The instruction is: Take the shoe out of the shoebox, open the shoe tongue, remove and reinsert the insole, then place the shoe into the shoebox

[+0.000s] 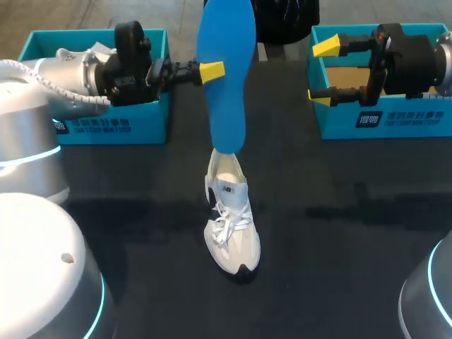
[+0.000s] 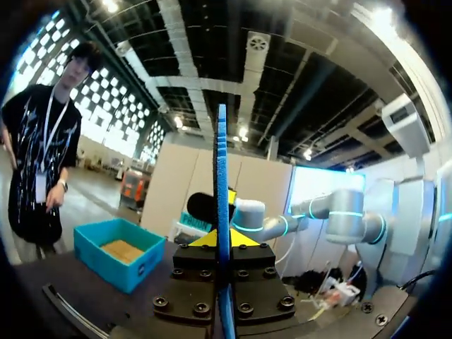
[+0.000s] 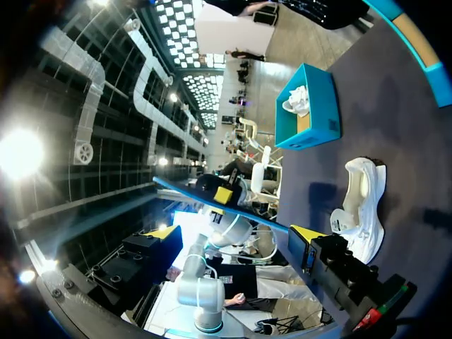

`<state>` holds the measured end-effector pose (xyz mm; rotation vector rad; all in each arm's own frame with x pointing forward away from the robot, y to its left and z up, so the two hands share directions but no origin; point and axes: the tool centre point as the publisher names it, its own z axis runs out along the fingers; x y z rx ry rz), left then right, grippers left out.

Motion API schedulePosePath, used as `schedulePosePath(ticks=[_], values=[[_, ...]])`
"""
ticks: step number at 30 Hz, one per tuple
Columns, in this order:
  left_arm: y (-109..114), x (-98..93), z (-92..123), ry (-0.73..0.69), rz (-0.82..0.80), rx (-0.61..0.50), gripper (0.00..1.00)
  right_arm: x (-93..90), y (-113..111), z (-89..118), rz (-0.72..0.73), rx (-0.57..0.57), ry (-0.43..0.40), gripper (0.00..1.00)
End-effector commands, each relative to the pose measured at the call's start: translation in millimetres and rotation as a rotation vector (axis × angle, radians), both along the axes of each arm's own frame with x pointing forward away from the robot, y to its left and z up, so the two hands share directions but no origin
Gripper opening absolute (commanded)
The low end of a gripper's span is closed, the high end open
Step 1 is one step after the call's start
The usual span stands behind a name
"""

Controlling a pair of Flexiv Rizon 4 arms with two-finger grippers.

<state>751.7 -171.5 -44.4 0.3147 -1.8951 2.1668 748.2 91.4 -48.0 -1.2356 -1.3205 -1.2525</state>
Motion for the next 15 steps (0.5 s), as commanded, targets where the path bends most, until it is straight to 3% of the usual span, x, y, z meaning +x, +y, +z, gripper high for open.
schedulePosePath(ticks=[1,15], values=[[2.3,-2.3,-1.0,0.510,-0.097,0.149,0.00,0.3,1.0,-0.5,0.000,-0.001,0.000,1.00],[-1.7,-9.1,0.7,0.909,-0.126,0.058,0.00,0.3,1.0,-0.5,0.000,-0.001,0.000,1.00]])
